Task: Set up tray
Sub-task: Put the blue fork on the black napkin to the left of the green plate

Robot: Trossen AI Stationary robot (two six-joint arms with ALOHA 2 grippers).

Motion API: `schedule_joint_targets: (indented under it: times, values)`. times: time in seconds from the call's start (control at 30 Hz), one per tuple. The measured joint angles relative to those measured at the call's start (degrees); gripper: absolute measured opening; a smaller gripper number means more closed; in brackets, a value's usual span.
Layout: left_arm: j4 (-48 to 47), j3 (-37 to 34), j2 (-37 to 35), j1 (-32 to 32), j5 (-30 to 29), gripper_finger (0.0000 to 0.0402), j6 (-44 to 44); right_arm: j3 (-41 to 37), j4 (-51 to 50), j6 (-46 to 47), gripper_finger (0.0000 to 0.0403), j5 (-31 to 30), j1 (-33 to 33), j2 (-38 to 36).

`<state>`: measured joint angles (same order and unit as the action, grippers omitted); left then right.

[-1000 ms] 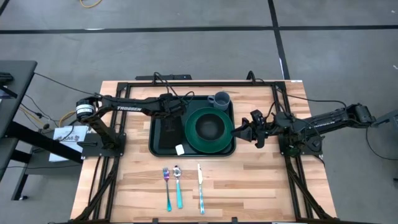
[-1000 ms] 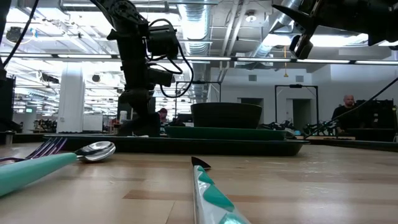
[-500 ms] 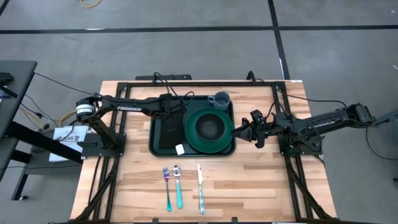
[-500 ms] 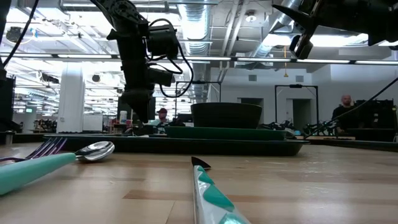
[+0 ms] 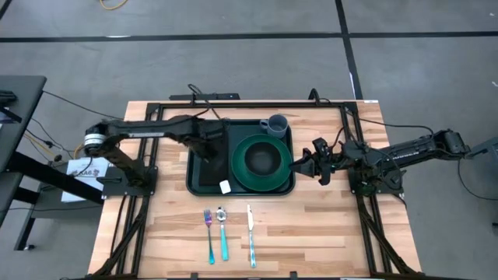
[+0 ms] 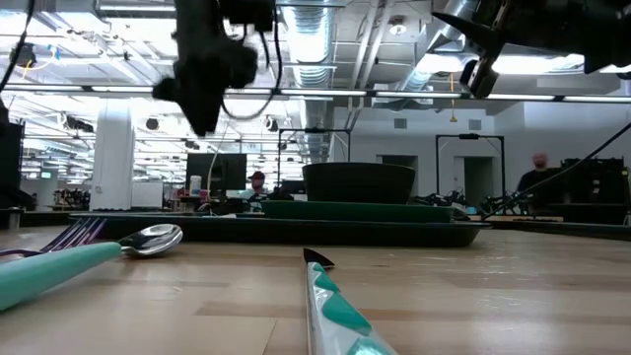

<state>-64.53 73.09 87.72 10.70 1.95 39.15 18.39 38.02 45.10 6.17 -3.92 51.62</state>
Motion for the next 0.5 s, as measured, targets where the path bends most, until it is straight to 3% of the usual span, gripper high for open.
schedule_joint_targets:
  times: [0.27, 0.5]
  values:
    - [-0.9, 0.1, -3.8, -18.1, 2.5, 0.0071, 29.8, 0.0, -3.1, 0.3, 0.0074, 0.2, -0.2, 0.0]
    - [2.3, -0.1, -2.6, -34.4, -1.9, 0.0071, 54.8, 0.0, -3.4, -1.9, 0.0074, 2.8, -0.2, 0.0]
